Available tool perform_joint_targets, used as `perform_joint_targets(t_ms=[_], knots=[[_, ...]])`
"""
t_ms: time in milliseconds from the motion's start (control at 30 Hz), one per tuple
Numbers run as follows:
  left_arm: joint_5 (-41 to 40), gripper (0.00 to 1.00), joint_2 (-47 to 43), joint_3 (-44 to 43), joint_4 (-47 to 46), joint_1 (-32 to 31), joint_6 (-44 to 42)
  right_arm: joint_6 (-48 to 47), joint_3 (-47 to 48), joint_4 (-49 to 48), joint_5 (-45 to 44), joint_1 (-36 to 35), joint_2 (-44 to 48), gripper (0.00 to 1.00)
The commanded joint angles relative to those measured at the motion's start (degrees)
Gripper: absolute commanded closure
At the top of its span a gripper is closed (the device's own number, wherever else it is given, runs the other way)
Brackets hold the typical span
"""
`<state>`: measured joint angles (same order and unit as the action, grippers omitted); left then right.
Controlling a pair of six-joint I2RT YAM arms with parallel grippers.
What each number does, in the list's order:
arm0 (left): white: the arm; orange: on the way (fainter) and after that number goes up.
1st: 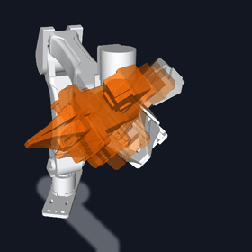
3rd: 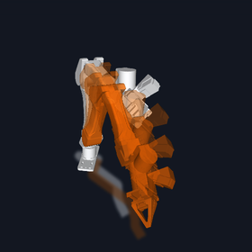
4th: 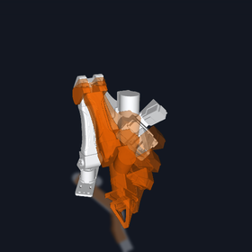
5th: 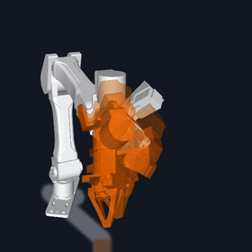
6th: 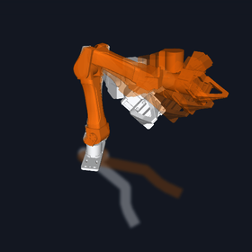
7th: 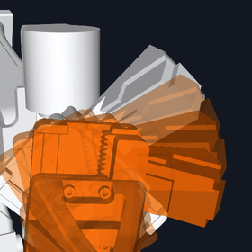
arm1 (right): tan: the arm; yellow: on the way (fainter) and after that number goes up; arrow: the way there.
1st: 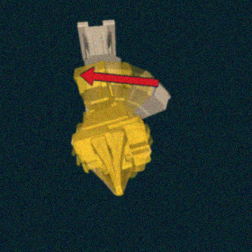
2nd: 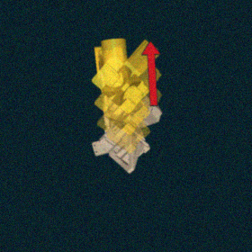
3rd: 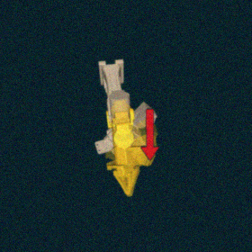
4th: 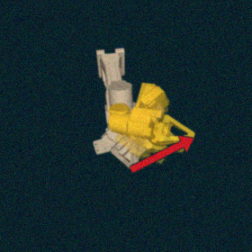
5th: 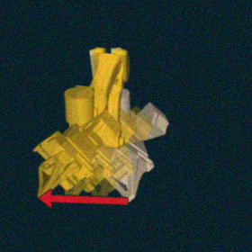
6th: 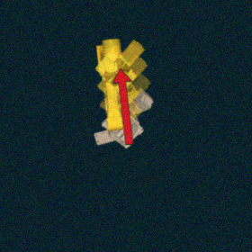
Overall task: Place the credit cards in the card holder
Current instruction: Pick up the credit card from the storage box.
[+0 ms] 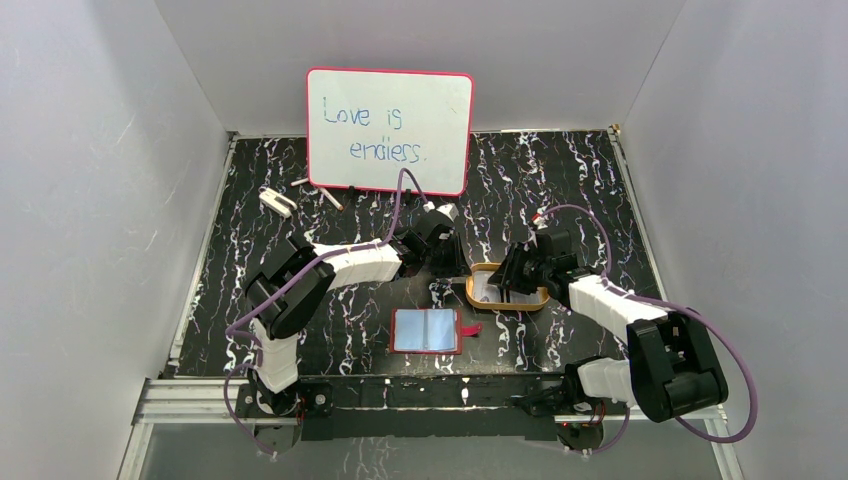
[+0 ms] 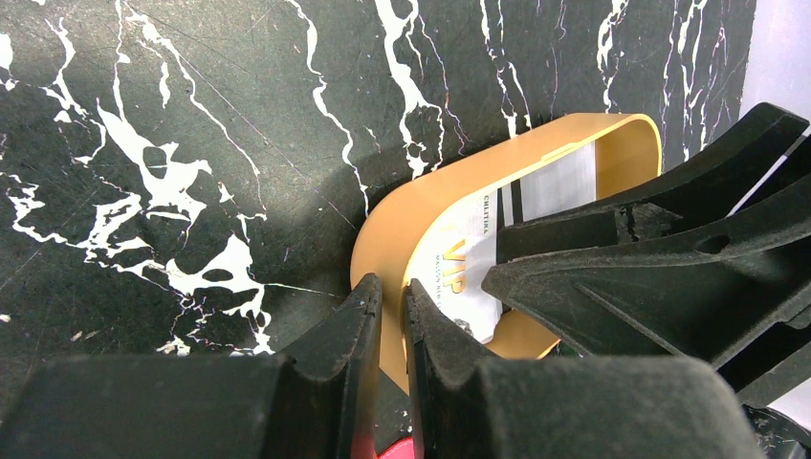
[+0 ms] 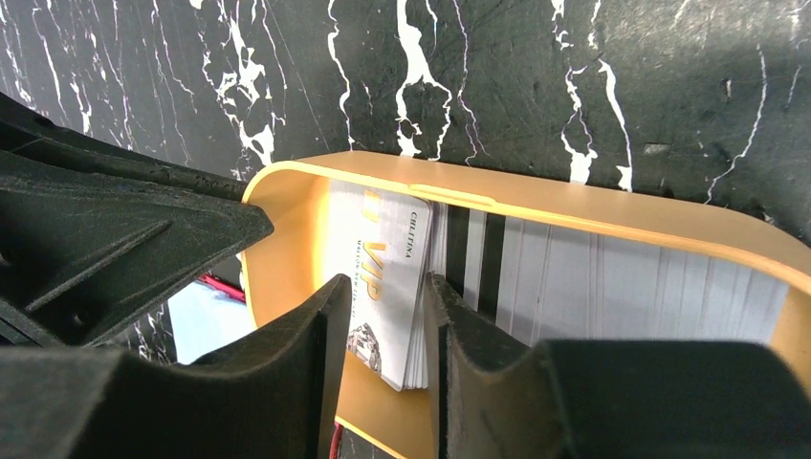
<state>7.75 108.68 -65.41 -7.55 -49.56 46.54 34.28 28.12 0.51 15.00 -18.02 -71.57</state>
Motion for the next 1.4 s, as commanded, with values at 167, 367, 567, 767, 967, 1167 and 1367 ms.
perform_joint_targets(t_ms=[167, 367, 567, 767, 967, 1167, 1367], knots=[[1.9, 0.90, 1.6, 0.0, 1.6, -0.5, 0.3, 0.0, -1.0, -4.7, 6.6, 0.1, 0.0, 0.67], [1.9, 0.90, 1.5, 0.2, 1.6, -0.5, 0.3, 1.7, -2.4, -7.9, 8.4, 0.1, 3.4, 0.69], [1.9, 0.90, 1.5, 0.2, 1.5, -0.4, 0.3, 3.2, -2.3, -9.3, 10.2, 0.1, 4.9, 0.72], [2.2, 0.90, 1.7, 0.0, 1.3, -0.4, 0.5, 3.4, -2.2, -9.9, 11.7, 0.1, 3.1, 0.72], [2.3, 0.90, 1.9, 0.1, 1.3, -0.4, 0.5, 4.3, -2.2, -11.5, 13.2, 0.1, 0.4, 0.74], [2.3, 0.91, 1.9, -0.1, 1.3, -0.4, 0.4, 3.1, -1.1, -8.6, 11.7, 0.1, -1.4, 0.69], [2.2, 0.91, 1.9, -0.1, 1.6, -0.4, 0.3, 0.0, 1.2, -2.7, 8.3, 0.1, -2.4, 0.65]])
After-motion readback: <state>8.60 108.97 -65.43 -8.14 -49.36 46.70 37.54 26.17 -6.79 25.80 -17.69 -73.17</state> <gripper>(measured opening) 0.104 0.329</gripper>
